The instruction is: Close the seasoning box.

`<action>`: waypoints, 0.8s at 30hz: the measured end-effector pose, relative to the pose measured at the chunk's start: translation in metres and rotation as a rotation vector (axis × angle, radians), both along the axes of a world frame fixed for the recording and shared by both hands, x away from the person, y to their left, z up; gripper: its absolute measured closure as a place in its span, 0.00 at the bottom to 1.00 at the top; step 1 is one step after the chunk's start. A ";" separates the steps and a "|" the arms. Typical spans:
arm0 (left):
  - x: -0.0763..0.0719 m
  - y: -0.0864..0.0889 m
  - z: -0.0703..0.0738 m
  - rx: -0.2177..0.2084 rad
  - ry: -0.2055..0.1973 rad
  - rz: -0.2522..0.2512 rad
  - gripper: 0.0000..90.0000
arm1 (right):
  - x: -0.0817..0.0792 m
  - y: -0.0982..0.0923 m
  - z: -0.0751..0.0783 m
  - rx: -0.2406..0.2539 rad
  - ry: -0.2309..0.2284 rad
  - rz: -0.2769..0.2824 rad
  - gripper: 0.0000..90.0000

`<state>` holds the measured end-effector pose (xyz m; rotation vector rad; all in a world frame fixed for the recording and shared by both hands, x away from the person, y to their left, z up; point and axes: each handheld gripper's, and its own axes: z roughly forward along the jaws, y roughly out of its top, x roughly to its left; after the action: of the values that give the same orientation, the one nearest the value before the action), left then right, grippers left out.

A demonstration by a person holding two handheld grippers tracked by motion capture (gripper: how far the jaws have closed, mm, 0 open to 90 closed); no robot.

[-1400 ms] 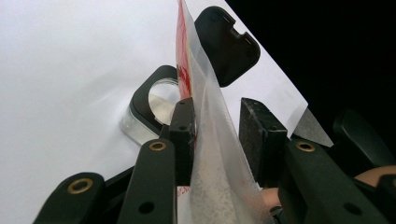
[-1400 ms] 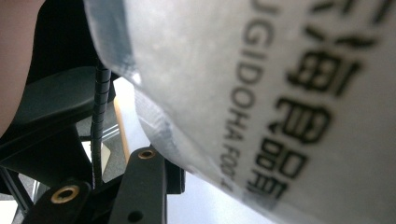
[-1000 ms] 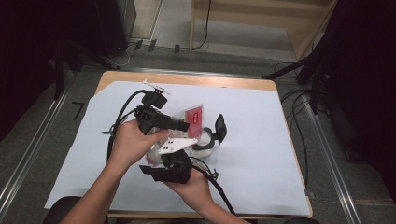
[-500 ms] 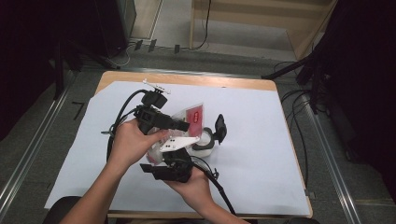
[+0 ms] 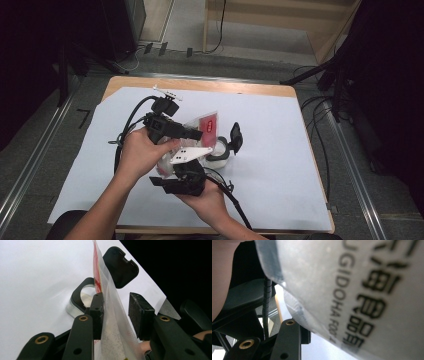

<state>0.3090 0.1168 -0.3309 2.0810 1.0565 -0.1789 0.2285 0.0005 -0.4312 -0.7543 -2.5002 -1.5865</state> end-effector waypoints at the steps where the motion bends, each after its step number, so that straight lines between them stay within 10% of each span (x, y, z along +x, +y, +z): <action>1: 0.000 0.000 0.000 -0.001 0.000 0.000 0.73 | 0.000 0.000 0.000 -0.002 -0.001 0.002 0.70; 24: -0.001 0.000 0.001 -0.009 0.004 0.006 0.72 | 0.002 -0.002 0.000 0.016 0.016 -0.014 0.70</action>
<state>0.3082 0.1166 -0.3296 2.0698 1.0625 -0.1850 0.2307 -0.0018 -0.4308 -0.7814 -2.4731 -1.5967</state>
